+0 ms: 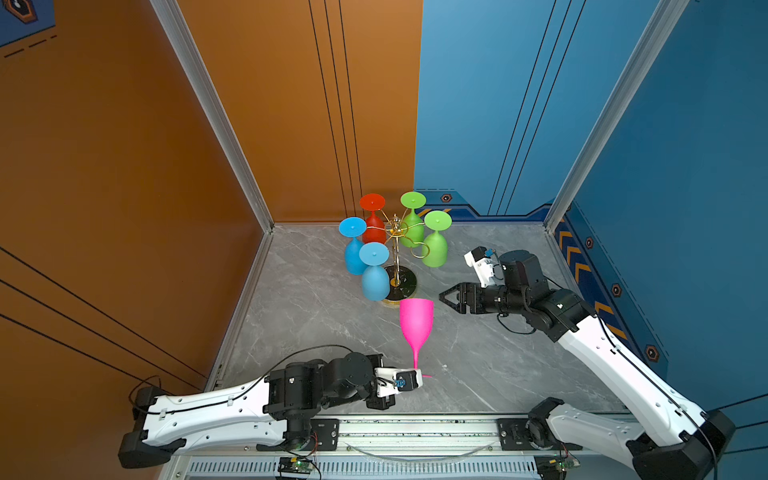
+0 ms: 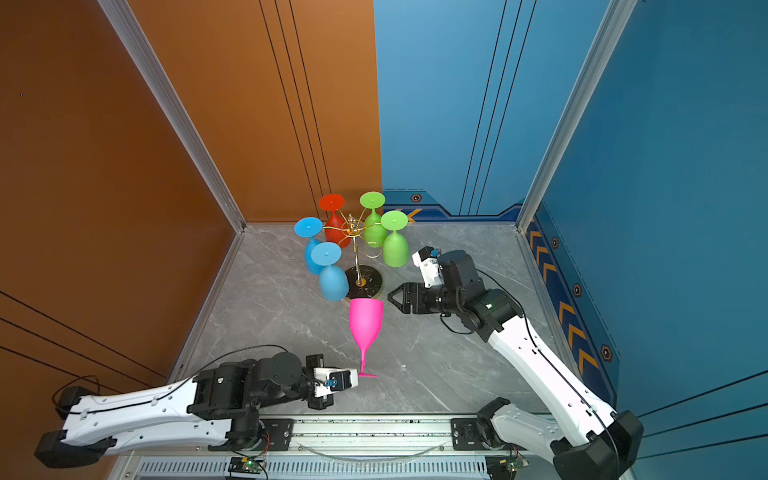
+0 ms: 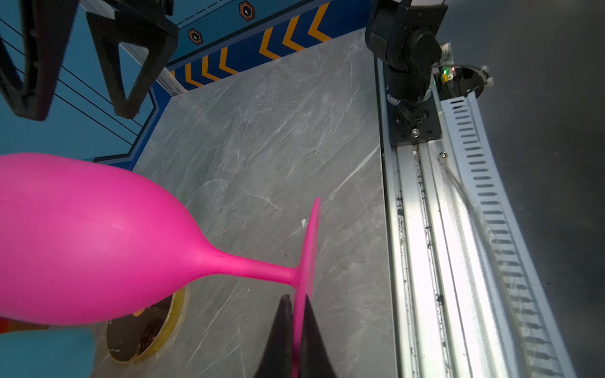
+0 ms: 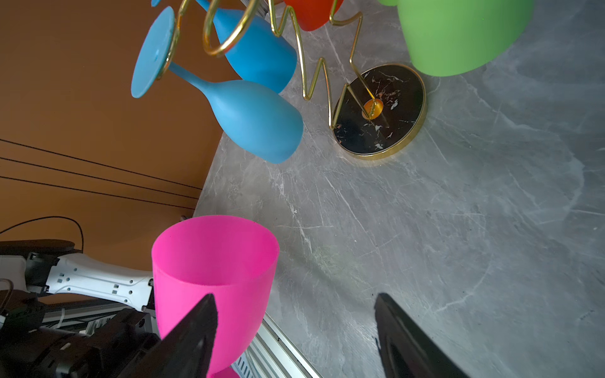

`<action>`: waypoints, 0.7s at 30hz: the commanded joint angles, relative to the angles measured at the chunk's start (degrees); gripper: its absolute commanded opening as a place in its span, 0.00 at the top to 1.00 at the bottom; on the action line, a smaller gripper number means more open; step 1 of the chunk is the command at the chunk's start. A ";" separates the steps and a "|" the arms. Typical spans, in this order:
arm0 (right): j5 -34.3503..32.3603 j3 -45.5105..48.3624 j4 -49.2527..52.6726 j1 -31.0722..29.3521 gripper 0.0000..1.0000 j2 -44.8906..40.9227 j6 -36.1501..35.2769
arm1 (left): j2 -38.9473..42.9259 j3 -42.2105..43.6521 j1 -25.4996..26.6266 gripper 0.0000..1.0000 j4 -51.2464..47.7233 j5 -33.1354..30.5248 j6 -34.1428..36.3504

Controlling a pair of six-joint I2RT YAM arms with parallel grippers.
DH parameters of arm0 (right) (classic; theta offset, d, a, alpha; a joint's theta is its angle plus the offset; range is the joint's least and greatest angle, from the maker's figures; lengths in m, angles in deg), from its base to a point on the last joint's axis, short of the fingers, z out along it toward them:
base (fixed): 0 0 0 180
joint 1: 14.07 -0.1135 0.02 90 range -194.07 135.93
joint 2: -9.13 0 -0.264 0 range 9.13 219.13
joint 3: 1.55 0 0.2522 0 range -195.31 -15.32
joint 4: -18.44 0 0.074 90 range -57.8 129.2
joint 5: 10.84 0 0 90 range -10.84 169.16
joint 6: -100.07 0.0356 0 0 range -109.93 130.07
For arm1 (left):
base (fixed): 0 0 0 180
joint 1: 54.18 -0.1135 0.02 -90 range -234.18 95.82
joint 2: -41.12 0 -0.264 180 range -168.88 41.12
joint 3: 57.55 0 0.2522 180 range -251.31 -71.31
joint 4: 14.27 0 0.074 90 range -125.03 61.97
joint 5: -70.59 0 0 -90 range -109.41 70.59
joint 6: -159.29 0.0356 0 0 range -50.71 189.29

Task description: Take the wine glass off the wine glass rack

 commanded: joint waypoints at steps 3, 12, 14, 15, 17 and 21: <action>1.49 -3.24 2.88 0.78 0.26 0.61 0.17 | -1.14 1.64 4.63 1.00 -0.32 -14.71 8.77; 6.00 -4.44 3.60 0.61 0.30 2.45 -0.31 | -3.39 3.16 8.91 1.00 -0.27 -24.97 16.15; 6.79 -4.98 4.12 0.21 0.31 2.76 -0.82 | -3.51 3.36 9.25 1.00 -0.20 -26.41 17.73; 7.03 -5.23 4.52 -0.04 0.30 2.94 -1.09 | -3.54 3.48 9.40 1.00 -0.02 -27.22 18.57; 7.35 -5.81 5.23 -0.35 0.30 3.33 -1.53 | -3.59 3.84 9.60 1.00 -0.05 -28.45 20.18; 8.05 -6.47 5.90 -0.85 0.30 3.94 -2.16 | -4.16 4.74 9.93 1.00 -0.06 -32.31 24.45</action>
